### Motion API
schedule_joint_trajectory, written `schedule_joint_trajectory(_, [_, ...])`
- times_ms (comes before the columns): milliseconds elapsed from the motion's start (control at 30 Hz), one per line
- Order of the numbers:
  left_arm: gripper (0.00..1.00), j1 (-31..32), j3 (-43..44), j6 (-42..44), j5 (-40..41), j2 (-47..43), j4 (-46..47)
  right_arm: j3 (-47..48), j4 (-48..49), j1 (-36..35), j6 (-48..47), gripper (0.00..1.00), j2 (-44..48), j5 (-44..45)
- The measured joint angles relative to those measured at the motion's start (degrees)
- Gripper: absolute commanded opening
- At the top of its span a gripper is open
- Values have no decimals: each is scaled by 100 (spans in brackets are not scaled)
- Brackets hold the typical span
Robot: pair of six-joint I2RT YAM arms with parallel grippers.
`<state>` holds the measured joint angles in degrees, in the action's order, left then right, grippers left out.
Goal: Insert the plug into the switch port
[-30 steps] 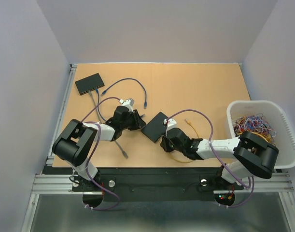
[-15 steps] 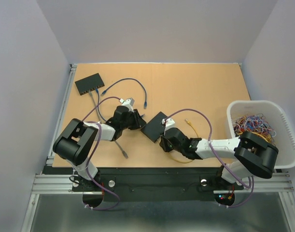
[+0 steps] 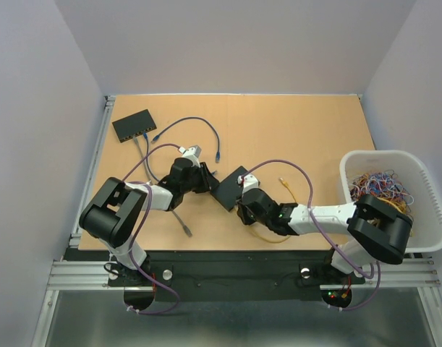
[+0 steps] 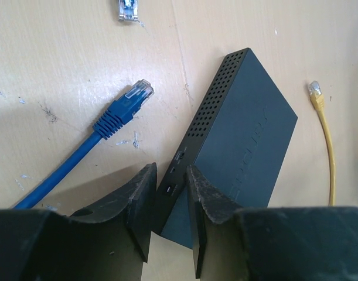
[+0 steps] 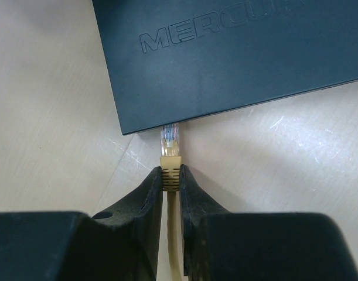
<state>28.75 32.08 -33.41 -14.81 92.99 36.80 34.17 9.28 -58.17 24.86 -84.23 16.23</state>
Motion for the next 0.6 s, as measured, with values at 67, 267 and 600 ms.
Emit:
schedule_joint_trajectory(67, [38, 0, 0, 13, 0, 0, 20, 63, -7, -11, -48, 1, -87, 42])
schedule_joint_trajectory(267, [38, 26, 13, 83, -103, 28, 42, 166, 103, -79, -273, 0, -291, 223])
schedule_joint_trajectory(600, [38, 151, 313, 225, -267, 422, 254, -83, 566, -87, -592, 0, -254, 481])
